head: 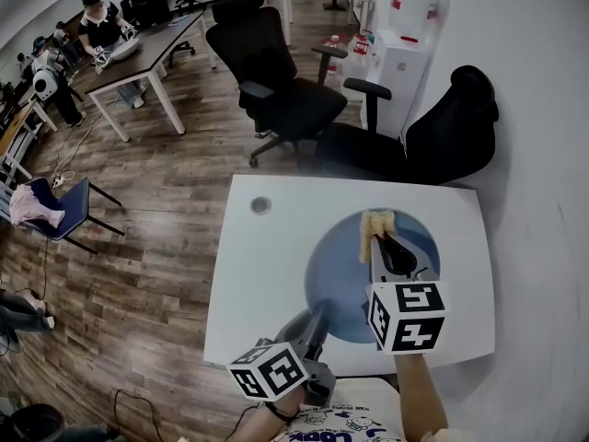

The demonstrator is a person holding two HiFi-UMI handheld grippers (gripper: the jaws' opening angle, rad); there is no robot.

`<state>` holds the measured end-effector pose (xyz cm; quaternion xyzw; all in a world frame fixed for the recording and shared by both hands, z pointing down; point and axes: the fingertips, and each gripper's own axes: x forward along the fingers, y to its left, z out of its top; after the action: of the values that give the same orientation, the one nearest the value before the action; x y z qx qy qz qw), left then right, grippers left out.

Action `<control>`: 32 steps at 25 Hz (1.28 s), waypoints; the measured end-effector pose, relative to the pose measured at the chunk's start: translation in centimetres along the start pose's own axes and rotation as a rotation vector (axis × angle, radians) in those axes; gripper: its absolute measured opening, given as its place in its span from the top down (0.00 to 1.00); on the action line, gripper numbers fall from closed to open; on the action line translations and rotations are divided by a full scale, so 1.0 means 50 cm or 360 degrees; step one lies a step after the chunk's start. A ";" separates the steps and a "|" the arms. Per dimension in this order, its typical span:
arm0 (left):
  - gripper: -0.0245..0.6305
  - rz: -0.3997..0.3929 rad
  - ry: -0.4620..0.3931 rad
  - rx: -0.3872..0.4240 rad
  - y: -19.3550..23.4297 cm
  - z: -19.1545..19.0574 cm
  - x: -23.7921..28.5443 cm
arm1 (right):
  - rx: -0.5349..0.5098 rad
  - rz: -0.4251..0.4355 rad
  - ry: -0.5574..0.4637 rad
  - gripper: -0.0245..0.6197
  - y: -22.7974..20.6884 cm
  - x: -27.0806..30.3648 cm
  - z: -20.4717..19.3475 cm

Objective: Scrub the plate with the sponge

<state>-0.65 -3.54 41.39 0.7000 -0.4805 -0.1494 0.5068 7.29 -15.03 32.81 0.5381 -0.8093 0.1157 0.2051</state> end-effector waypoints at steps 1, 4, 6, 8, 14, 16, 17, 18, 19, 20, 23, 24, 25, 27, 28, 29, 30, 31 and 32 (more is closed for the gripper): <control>0.92 0.0000 -0.0002 0.0002 0.000 0.001 0.000 | -0.0009 0.0013 0.0001 0.89 0.007 0.002 0.001; 0.92 0.0002 -0.0003 0.0001 -0.001 0.004 0.000 | -0.0034 0.0060 0.0009 0.89 0.030 0.007 0.003; 0.92 0.0005 -0.0004 -0.0001 -0.001 0.005 0.002 | -0.0043 0.0098 0.0018 0.89 0.045 0.011 0.003; 0.92 0.0007 -0.0006 -0.0002 -0.001 0.007 0.007 | -0.0058 0.0134 0.0032 0.89 0.059 0.016 0.000; 0.91 0.0016 -0.0021 -0.0013 0.008 0.014 0.003 | -0.0101 0.0215 0.0064 0.89 0.103 0.025 -0.012; 0.91 0.0017 -0.0028 -0.0015 0.009 0.016 0.003 | -0.0116 0.0238 0.0074 0.89 0.114 0.027 -0.015; 0.91 0.0018 -0.0031 -0.0016 0.009 0.017 0.003 | -0.0121 0.0251 0.0079 0.89 0.118 0.027 -0.016; 0.91 0.0019 -0.0035 -0.0017 0.010 0.017 0.003 | -0.0124 0.0264 0.0083 0.89 0.123 0.027 -0.018; 0.91 0.0020 -0.0037 -0.0018 0.010 0.018 0.004 | -0.0124 0.0279 0.0088 0.89 0.128 0.028 -0.019; 0.91 0.0020 -0.0038 -0.0020 0.011 0.020 0.005 | -0.0123 0.0295 0.0095 0.89 0.133 0.029 -0.022; 0.91 0.0023 -0.0033 -0.0029 0.014 0.022 0.007 | -0.0133 0.0341 0.0132 0.89 0.151 0.030 -0.034; 0.91 0.0025 -0.0030 -0.0033 0.014 0.022 0.007 | -0.0144 0.0354 0.0148 0.89 0.156 0.030 -0.039; 0.91 0.0028 -0.0028 -0.0037 0.015 0.022 0.007 | -0.0158 0.0368 0.0166 0.89 0.160 0.030 -0.045; 0.91 0.0035 -0.0028 -0.0050 0.019 0.021 0.009 | -0.0188 0.0401 0.0203 0.89 0.170 0.031 -0.056; 0.91 0.0038 -0.0028 -0.0057 0.021 0.021 0.009 | -0.0203 0.0417 0.0221 0.89 0.174 0.031 -0.062; 0.91 0.0041 -0.0028 -0.0065 0.023 0.020 0.009 | -0.0217 0.0431 0.0240 0.89 0.178 0.031 -0.068; 0.91 0.0043 -0.0027 -0.0074 0.024 0.019 0.008 | -0.0228 0.0443 0.0256 0.89 0.181 0.030 -0.073; 0.91 0.0045 -0.0028 -0.0084 0.026 0.019 0.008 | -0.0238 0.0455 0.0266 0.89 0.184 0.029 -0.077; 0.91 0.0046 -0.0030 -0.0096 0.027 0.018 0.007 | -0.0245 0.0465 0.0270 0.89 0.187 0.029 -0.079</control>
<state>-1.81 -4.37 42.22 0.6759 -0.4906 -0.1630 0.5253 -0.96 -10.95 37.30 0.3858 -0.8651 0.1270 0.2942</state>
